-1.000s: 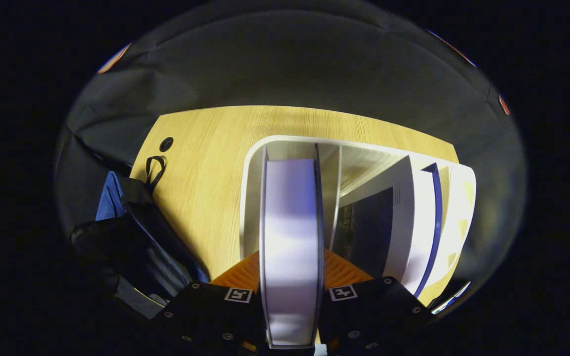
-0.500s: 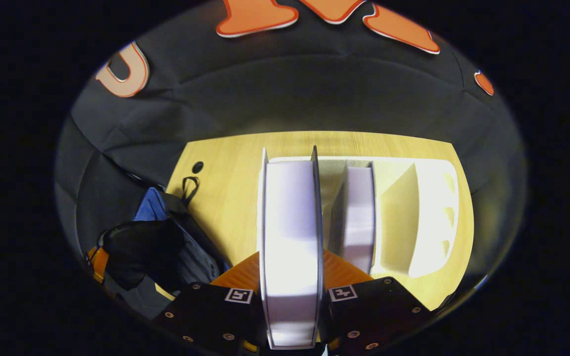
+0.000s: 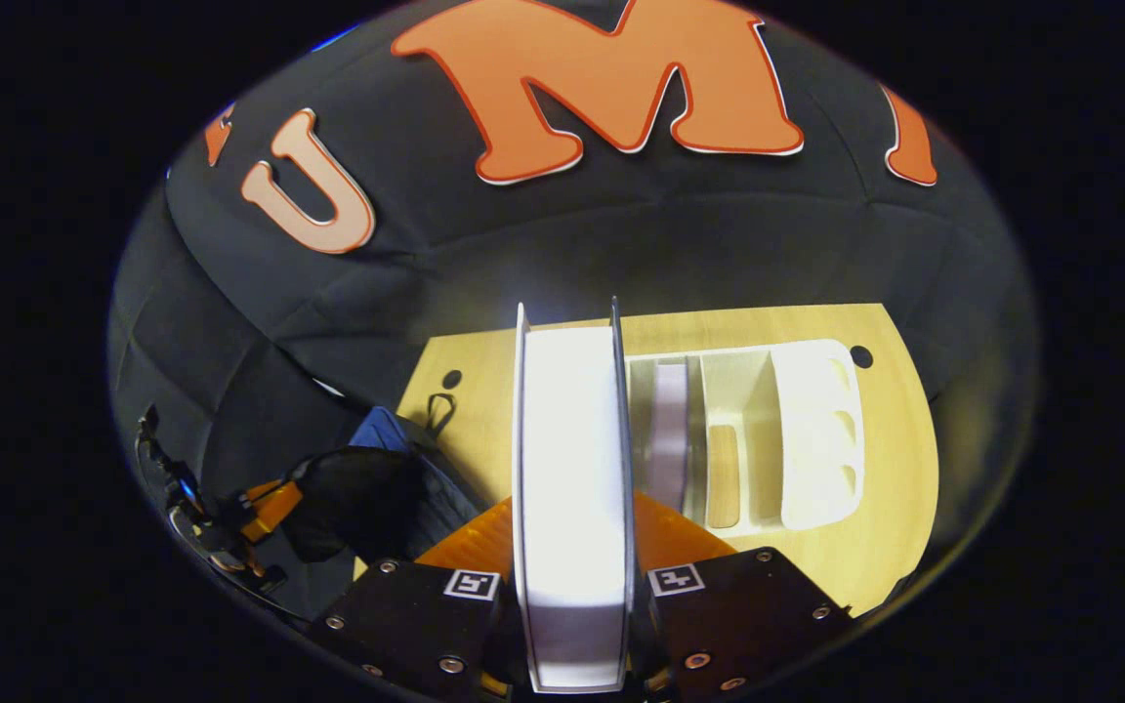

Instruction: Open the schoolbag, grab two books from the bookshelf and put them into the schoolbag.

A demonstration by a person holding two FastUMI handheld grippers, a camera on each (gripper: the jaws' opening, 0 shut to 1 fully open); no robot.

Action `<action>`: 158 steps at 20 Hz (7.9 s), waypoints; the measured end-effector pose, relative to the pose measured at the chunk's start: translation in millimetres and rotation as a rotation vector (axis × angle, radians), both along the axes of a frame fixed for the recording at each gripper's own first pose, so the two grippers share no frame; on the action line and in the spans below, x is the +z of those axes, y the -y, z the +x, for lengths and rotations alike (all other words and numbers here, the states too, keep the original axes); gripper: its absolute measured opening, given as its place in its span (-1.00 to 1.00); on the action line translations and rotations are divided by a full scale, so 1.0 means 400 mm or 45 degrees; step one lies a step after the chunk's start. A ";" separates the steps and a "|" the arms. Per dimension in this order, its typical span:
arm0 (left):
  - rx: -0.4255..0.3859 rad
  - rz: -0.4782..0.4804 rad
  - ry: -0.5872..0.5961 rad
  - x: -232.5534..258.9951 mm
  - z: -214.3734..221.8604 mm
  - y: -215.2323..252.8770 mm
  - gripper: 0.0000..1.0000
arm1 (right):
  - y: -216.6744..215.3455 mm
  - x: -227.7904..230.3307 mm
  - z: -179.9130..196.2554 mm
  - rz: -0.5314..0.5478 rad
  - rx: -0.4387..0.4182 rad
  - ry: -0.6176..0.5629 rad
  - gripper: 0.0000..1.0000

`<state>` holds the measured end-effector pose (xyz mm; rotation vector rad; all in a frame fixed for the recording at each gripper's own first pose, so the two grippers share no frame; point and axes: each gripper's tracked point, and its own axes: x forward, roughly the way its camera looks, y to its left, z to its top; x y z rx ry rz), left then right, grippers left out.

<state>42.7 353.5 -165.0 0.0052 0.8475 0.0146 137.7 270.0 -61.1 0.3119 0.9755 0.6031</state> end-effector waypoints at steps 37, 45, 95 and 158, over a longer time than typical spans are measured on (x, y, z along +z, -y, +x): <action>-0.019 -0.030 -0.092 -0.010 0.017 0.035 -0.98 | -0.827 -0.367 -0.386 0.671 -0.237 -0.625 -0.21; -0.032 -0.059 -0.106 -0.017 0.009 0.054 -0.99 | -0.910 -0.404 -0.382 0.715 -0.260 -0.610 -0.20; 0.034 -0.132 -0.117 -0.082 -0.015 0.096 -0.98 | 0.024 -0.290 0.180 -0.495 -0.138 -0.017 0.95; -0.042 -0.094 -0.135 -0.105 -0.030 0.086 -0.89 | -0.485 -0.241 -0.250 0.556 0.015 -0.464 -0.25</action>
